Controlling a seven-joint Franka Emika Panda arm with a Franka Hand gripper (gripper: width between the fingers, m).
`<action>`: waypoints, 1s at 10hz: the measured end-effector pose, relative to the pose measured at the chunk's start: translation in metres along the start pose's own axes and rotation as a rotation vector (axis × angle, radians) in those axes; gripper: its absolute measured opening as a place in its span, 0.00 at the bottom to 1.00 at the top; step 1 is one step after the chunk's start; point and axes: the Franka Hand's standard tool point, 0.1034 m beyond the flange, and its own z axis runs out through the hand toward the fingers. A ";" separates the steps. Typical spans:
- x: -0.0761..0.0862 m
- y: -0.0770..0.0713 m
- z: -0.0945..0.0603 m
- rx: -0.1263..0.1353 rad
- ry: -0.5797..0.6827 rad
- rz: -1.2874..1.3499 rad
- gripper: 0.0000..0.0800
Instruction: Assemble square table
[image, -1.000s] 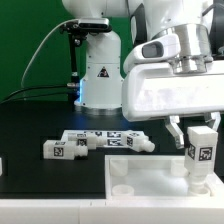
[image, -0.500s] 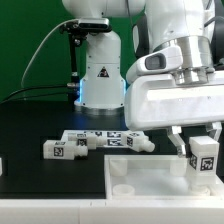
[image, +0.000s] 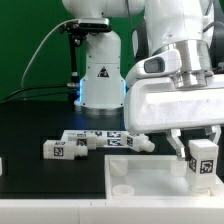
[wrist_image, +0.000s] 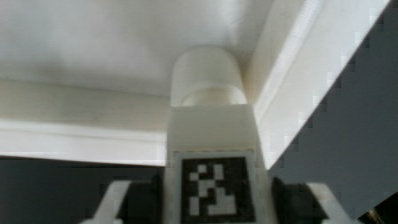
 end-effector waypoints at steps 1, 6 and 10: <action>0.000 0.000 0.000 0.000 -0.001 -0.001 0.36; 0.025 0.000 -0.009 0.035 -0.184 0.053 0.79; 0.026 -0.011 -0.005 0.086 -0.507 0.100 0.81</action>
Offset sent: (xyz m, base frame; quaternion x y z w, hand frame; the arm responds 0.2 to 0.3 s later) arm 0.0224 -0.0098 0.0347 -0.0043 -0.0594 0.0255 0.9979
